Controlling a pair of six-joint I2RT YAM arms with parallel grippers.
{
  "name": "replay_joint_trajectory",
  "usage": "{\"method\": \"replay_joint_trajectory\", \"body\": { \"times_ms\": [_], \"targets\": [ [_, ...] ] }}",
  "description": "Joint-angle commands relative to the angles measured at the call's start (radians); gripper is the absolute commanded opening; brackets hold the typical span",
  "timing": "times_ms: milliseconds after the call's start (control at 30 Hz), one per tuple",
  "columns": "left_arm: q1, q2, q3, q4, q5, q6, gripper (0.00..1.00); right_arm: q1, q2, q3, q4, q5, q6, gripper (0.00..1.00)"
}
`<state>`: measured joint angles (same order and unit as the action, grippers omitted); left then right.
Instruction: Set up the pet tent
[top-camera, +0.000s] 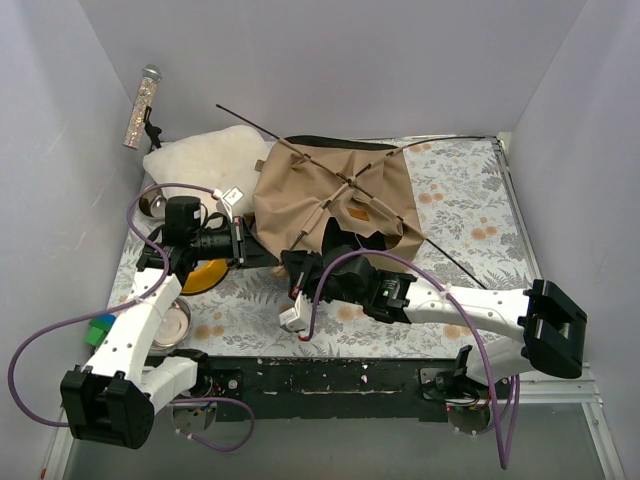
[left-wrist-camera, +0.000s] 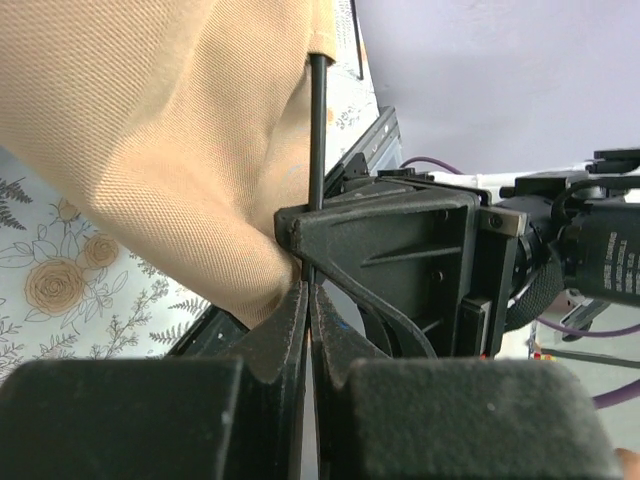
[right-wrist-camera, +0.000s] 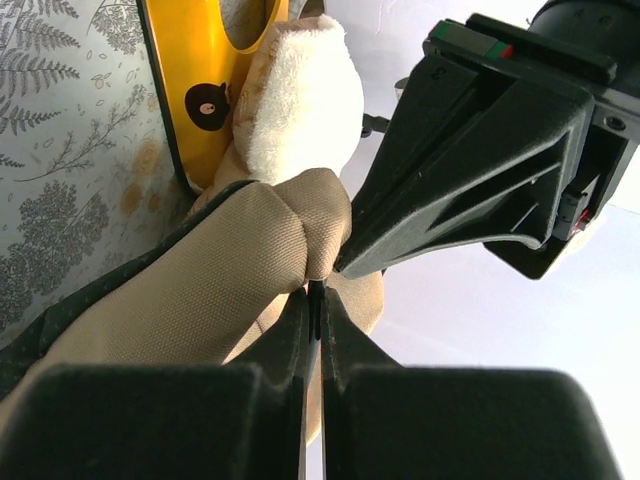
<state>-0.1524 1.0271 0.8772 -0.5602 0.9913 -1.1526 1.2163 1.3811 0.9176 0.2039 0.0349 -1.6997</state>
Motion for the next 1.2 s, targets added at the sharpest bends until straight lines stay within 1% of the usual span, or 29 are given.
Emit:
{"method": "replay_joint_trajectory", "body": {
  "times_ms": [0,100,200,233,267,300,333,367,400,433,467,500,533,567,600,700,767,800,833,933,967,1033,1067,1167],
  "targets": [
    [-0.003,0.042,0.072,0.096,-0.19,-0.032,0.0,0.098,-0.048,-0.032,0.072,-0.161,-0.037,0.01],
    [-0.003,0.056,0.117,0.028,-0.291,-0.013,0.0,0.112,-0.048,-0.069,0.103,-0.127,-0.046,0.01],
    [-0.003,0.065,0.114,-0.01,-0.315,-0.054,0.0,0.123,-0.021,-0.076,0.15,-0.07,-0.035,0.01],
    [-0.003,0.064,0.097,0.0,-0.295,-0.079,0.0,0.126,-0.005,-0.066,0.158,-0.053,-0.028,0.01],
    [-0.003,0.061,0.076,0.037,-0.23,-0.094,0.0,0.127,0.015,-0.054,0.16,-0.044,-0.003,0.01],
    [-0.003,0.057,0.065,0.052,-0.2,-0.088,0.0,0.127,0.028,-0.037,0.16,-0.041,0.008,0.01],
    [-0.003,0.054,0.066,0.063,-0.151,-0.063,0.0,0.124,0.044,-0.033,0.169,0.008,0.014,0.01],
    [-0.001,0.042,0.075,0.057,-0.122,-0.009,0.0,0.118,0.048,-0.029,0.181,0.023,0.017,0.01],
    [-0.001,0.022,0.097,0.039,-0.12,0.037,0.09,0.114,0.049,-0.031,0.183,0.032,0.015,0.01],
    [-0.001,-0.007,0.108,0.028,-0.118,0.06,0.3,0.111,0.044,-0.034,0.184,0.031,0.017,0.01],
    [0.001,-0.024,0.123,0.022,-0.114,0.095,0.43,0.111,0.039,-0.043,0.186,0.031,0.02,0.01],
    [0.002,-0.028,0.14,-0.01,-0.123,0.132,0.51,0.111,0.035,-0.048,0.186,0.033,0.026,0.01],
    [0.002,-0.027,0.152,-0.03,-0.125,0.155,0.57,0.111,0.035,-0.049,0.174,0.034,0.034,0.01],
    [0.002,-0.015,0.17,-0.061,-0.131,0.183,0.61,0.111,0.038,-0.043,0.155,0.049,0.046,0.01],
    [0.002,-0.001,0.186,-0.088,-0.155,0.2,0.64,0.111,0.041,-0.04,0.144,0.065,0.061,0.06],
    [0.028,0.025,0.207,-0.119,-0.184,0.235,0.71,0.111,0.05,-0.022,0.097,0.12,0.098,0.33],
    [0.05,0.034,0.216,-0.112,-0.2,0.235,0.73,0.111,0.044,-0.013,0.043,0.141,0.118,0.48],
    [0.065,0.04,0.22,-0.109,-0.197,0.234,0.73,0.111,0.041,-0.011,0.023,0.16,0.127,0.54],
    [0.074,0.05,0.226,-0.107,-0.189,0.231,0.73,0.111,0.035,-0.013,0.003,0.18,0.127,0.58],
    [0.094,0.074,0.247,-0.112,-0.194,0.232,0.74,0.111,0.012,-0.017,-0.006,0.212,0.13,0.64],
    [0.099,0.077,0.247,-0.112,-0.198,0.238,0.74,0.111,0.006,-0.011,-0.015,0.224,0.149,0.67],
    [0.106,0.077,0.246,-0.106,-0.213,0.243,0.74,0.109,-0.011,0.007,-0.05,0.256,0.181,0.68],
    [0.112,0.079,0.243,-0.101,-0.212,0.24,0.74,0.108,-0.022,0.009,-0.064,0.269,0.199,0.7],
    [0.119,0.099,0.252,-0.096,-0.207,0.248,0.75,0.086,-0.077,0.004,-0.073,0.261,0.285,0.76]
  ]
}}
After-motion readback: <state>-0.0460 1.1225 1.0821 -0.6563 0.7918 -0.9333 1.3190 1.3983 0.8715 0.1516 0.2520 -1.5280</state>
